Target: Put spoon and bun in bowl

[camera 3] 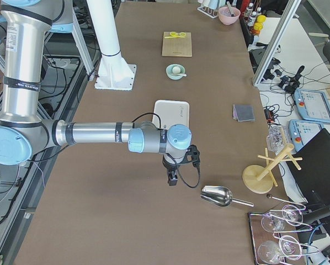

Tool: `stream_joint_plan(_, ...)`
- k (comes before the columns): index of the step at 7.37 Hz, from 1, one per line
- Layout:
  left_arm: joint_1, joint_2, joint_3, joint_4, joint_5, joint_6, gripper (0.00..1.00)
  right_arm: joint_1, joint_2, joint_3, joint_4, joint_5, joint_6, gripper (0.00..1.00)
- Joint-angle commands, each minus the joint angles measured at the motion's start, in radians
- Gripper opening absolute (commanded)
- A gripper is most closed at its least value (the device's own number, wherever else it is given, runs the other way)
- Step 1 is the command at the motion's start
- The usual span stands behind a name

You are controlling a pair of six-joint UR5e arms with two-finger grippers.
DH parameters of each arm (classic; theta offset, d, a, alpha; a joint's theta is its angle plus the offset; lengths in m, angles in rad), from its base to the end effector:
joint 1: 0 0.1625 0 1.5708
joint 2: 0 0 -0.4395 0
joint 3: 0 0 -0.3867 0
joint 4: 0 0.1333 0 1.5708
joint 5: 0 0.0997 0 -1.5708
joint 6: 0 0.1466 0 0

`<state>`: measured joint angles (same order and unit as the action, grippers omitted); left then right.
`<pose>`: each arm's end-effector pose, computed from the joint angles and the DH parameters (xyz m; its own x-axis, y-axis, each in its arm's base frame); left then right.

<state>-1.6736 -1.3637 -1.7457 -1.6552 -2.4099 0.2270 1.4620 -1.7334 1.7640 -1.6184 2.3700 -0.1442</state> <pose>-0.0652 -0.3962 0.6977 0.6745 0.1944 -0.7122 -0.0506 0.9746 0.2181 -0.0168 -0.4139 0.6883 0.6717 -0.2058 0.7117 0.2072 0.9745 0.0862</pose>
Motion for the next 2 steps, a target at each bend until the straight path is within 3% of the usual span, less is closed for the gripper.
stream_joint_plan(1, 0.0, 0.0, 0.0, 0.0, -0.002, 0.0, 0.98, -0.003, 0.0, 0.0, 0.0, 0.0, 0.0, 1.0)
stream_joint_plan(2, 0.0, 0.0, 0.0, 0.0, -0.002, 0.002, 0.98, -0.005, 0.0, 0.0, 0.0, 0.0, 0.0, 1.0)
